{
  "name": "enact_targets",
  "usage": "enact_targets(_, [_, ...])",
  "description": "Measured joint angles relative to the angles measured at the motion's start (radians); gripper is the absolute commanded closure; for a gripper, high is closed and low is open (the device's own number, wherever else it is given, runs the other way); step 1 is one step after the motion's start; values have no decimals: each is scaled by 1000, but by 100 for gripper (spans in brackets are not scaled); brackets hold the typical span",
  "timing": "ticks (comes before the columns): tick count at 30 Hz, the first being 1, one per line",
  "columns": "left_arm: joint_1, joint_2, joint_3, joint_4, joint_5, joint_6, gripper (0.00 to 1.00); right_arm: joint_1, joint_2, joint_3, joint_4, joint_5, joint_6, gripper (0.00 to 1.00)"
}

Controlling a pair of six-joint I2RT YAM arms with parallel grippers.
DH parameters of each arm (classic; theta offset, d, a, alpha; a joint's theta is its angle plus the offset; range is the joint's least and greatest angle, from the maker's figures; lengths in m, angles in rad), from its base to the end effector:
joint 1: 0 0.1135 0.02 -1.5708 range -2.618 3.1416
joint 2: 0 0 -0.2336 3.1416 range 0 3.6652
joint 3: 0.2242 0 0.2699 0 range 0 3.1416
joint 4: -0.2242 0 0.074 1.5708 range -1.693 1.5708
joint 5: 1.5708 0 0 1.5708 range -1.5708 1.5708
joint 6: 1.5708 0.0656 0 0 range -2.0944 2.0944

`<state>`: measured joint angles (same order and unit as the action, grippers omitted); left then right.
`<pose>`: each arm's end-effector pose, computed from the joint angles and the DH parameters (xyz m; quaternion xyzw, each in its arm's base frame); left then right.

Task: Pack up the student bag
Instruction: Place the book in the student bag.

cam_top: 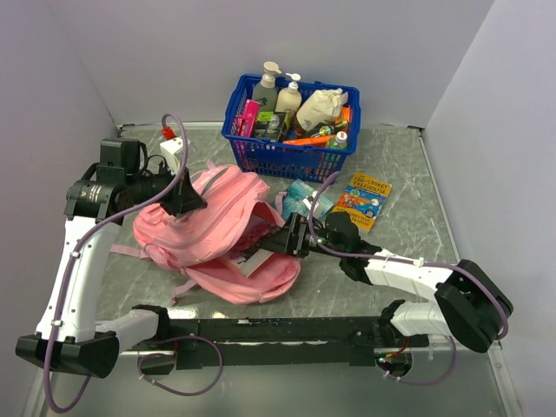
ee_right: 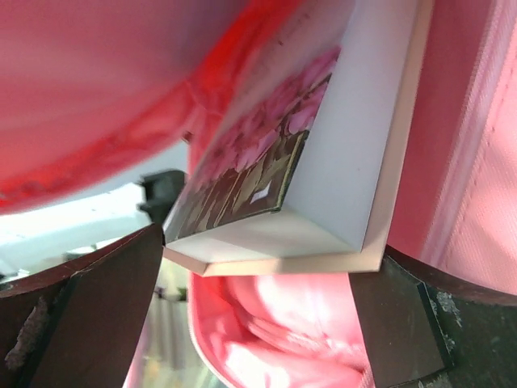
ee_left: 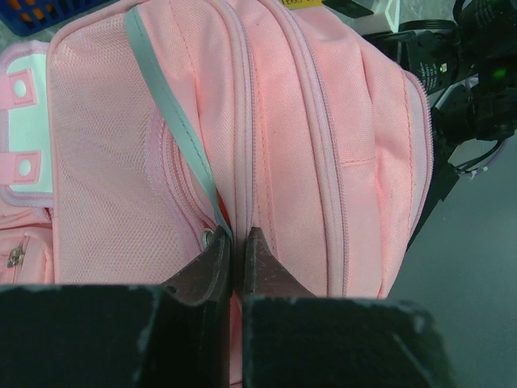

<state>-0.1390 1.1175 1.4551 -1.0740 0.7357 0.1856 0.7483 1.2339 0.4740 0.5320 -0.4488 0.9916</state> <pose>0.2286 -0.0764 0.3849 0.2817 0.8183 -0.3199 0.3857 0.2038 0.2281 0.1661 -0.0448 0.7744 0.5759 0.2580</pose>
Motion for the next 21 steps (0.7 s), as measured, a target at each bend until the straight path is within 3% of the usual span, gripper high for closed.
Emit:
enact_targets(7, [0, 4, 0, 16, 21, -32, 99, -7, 107, 0, 165, -8, 142, 0])
enact_targets(10, [0, 8, 0, 15, 29, -37, 99, -7, 141, 11, 150, -8, 180, 0])
enact_targets(14, [0, 8, 0, 16, 35, -37, 99, -8, 131, 64, -2, 19, 195, 0])
enact_targets(17, [0, 7, -5, 23, 37, -37, 99, -17, 70, 68, -105, 56, 191, 18])
enact_targets(18, [0, 6, -12, 29, 41, -37, 99, -24, 42, 66, -131, 68, 190, 36])
enact_targets(19, [0, 5, -16, 32, 45, -37, 99, -32, 16, 61, -144, 72, 186, 46])
enact_targets(20, [0, 5, -21, 39, 48, -37, 99, -39, -1, 58, -152, 76, 180, 71])
enact_targets(21, [-1, 5, -24, 45, 50, -37, 99, -48, -19, 51, -156, 78, 189, 79])
